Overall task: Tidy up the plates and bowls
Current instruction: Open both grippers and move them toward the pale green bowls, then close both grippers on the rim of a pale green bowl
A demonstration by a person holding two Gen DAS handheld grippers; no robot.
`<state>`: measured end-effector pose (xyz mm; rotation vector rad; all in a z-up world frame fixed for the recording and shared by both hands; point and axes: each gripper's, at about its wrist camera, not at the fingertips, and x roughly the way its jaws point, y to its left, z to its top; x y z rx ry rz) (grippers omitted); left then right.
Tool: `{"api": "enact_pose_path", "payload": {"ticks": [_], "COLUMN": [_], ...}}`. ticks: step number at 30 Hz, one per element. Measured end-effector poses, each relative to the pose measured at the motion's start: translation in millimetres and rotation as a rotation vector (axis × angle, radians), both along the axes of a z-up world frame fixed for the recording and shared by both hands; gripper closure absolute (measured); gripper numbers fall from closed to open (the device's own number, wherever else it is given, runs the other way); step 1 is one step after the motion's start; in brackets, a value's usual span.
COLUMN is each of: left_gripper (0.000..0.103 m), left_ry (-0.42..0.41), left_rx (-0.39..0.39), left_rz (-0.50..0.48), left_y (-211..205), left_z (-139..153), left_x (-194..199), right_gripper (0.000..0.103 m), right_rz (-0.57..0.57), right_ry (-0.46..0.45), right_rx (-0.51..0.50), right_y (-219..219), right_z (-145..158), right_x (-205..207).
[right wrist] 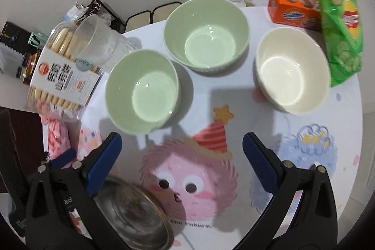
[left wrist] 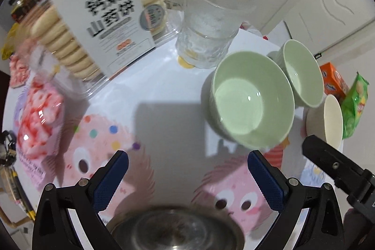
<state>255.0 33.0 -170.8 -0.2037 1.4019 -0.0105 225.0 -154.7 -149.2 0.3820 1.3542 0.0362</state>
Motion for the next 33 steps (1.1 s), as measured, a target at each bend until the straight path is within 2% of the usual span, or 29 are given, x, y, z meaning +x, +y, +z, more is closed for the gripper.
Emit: {"api": "enact_pose_path", "payload": {"ticks": [7,10,13,14,16,18,19,21,24,27,30,33], "left_gripper": [0.0,0.005,0.029,0.037,0.043,0.055,0.058,0.067,0.078,0.086,0.087,0.088], "left_ry": [0.034,0.039,0.038,0.041,0.038,0.034,0.032,0.031,0.032,0.037,0.034,0.033], "left_rx": [0.014,0.035,0.045,0.051,0.036,0.026,0.024,0.026,0.012,-0.019,-0.019,-0.034], "left_rz": [0.008,0.001,0.003,0.005,-0.004,-0.017,-0.021,-0.03,-0.042,-0.044,-0.047,-0.039], "left_y": [-10,-15,-17,-17,-21,-27,-28,-33,-40,-45,-49,-45], "left_z": [-20,-25,-27,-28,-30,-32,-34,-36,-37,-39,-39,-39], "left_x": [25,30,32,33,37,39,39,41,45,52,53,52], "right_gripper": [0.001,0.001,0.002,0.006,0.019,0.035,0.04,0.057,0.072,0.079,0.089,0.091], "right_rz": [-0.04,-0.045,-0.065,-0.072,-0.07,-0.06,-0.058,-0.058,-0.042,-0.032,-0.005,0.003], "right_ry": [0.061,0.077,0.096,0.096,0.1,0.114,0.12,0.121,0.13,0.124,0.113,0.11], "right_rx": [0.035,0.042,0.056,0.06,0.062,0.072,0.08,0.08,0.07,0.069,0.059,0.044], "right_y": [-6,-6,-7,-7,-6,-4,-3,-2,1,3,9,13], "right_z": [-23,-32,-39,-40,-44,-48,-50,-52,-55,-54,-53,-53], "right_x": [28,33,36,37,40,43,44,46,49,51,53,54]}}
